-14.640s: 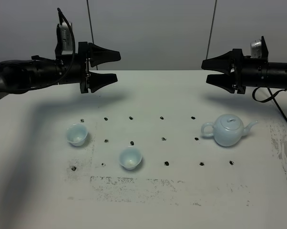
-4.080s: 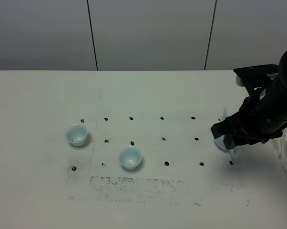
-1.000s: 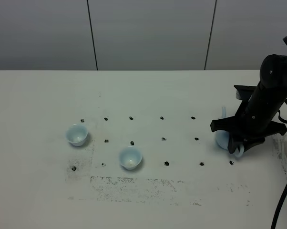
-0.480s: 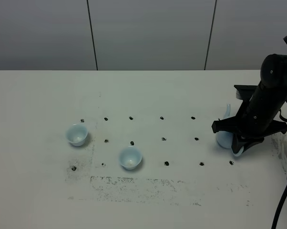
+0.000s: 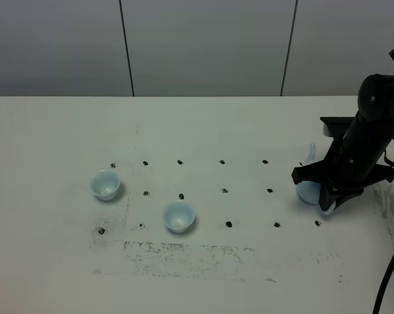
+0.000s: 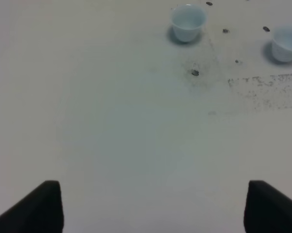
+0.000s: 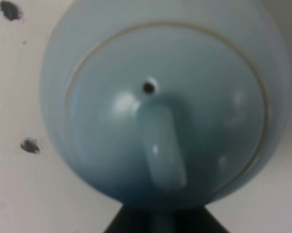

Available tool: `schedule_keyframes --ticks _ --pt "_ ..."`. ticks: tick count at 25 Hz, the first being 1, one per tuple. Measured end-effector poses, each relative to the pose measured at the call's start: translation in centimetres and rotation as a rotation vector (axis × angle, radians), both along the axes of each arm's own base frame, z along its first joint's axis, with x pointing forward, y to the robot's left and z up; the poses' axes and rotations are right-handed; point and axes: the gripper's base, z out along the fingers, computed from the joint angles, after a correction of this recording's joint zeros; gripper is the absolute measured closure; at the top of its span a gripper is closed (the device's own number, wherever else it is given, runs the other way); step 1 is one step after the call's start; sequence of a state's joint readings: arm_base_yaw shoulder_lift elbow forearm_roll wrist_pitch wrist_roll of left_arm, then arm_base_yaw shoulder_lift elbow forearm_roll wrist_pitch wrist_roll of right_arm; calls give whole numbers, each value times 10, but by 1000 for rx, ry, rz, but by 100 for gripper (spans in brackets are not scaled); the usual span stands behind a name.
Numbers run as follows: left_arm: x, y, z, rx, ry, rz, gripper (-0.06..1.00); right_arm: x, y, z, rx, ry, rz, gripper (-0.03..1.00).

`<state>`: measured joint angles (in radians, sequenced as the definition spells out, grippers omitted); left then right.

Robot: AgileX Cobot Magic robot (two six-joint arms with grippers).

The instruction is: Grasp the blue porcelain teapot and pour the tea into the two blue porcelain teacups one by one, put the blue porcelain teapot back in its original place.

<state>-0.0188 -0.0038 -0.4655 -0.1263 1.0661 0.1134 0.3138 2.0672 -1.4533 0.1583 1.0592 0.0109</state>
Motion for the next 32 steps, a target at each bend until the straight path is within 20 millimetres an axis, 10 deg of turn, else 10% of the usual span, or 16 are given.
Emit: schedule_keyframes --ticks 16,32 --pt "0 0 0 0 0 0 18 2 -6 15 -45 -76 76 92" --pt "0 0 0 1 0 -1 18 0 0 108 73 -347 250 93"
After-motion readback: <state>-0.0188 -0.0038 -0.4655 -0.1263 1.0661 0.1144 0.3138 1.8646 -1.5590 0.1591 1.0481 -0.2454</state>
